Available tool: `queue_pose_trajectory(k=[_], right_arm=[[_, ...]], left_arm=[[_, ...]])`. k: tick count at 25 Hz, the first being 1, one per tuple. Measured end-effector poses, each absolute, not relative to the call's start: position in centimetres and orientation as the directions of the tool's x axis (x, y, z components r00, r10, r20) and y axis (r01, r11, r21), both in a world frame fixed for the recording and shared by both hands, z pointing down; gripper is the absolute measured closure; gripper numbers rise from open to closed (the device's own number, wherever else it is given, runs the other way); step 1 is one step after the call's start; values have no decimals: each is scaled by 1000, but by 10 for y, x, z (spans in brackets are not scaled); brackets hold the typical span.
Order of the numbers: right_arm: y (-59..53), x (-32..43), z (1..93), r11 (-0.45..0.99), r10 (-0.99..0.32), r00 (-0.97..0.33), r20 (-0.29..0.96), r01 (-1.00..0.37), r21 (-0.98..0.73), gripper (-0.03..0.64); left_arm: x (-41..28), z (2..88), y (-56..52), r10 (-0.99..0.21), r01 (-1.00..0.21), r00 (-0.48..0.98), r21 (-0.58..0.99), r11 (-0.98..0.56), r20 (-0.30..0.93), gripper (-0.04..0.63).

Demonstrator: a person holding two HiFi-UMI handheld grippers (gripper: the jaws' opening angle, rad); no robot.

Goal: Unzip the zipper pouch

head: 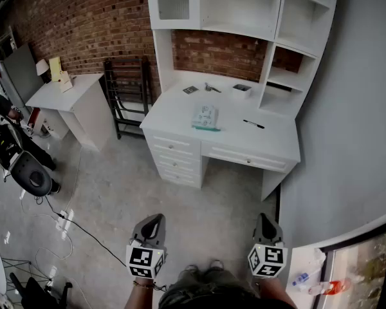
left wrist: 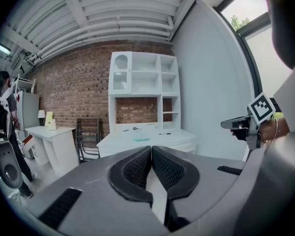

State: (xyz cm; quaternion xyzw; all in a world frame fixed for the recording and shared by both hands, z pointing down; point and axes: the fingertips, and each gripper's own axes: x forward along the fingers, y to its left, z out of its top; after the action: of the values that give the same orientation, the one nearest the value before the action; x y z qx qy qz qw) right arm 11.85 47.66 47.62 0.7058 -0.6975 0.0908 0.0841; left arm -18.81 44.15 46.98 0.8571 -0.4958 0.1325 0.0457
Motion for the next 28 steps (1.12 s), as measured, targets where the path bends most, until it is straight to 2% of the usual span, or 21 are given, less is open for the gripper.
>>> queue_pose_trajectory(k=[14,25,28], right_arm=[[493,136,484,-34,-965,30,262,-999,-11,615],[482,135,484,36,-974,-54,221,-996,-86,614],[478,132,486,79,-970,-98,221,-993,-93,589]], left_arm=[[-152,474,449,-779,-799,542,-94,-594,316,591],[-137,478,447,-777,-802,553,-60,-594,301,589],[-130,476,448,-771,-789,573,-66,-611,279,583]])
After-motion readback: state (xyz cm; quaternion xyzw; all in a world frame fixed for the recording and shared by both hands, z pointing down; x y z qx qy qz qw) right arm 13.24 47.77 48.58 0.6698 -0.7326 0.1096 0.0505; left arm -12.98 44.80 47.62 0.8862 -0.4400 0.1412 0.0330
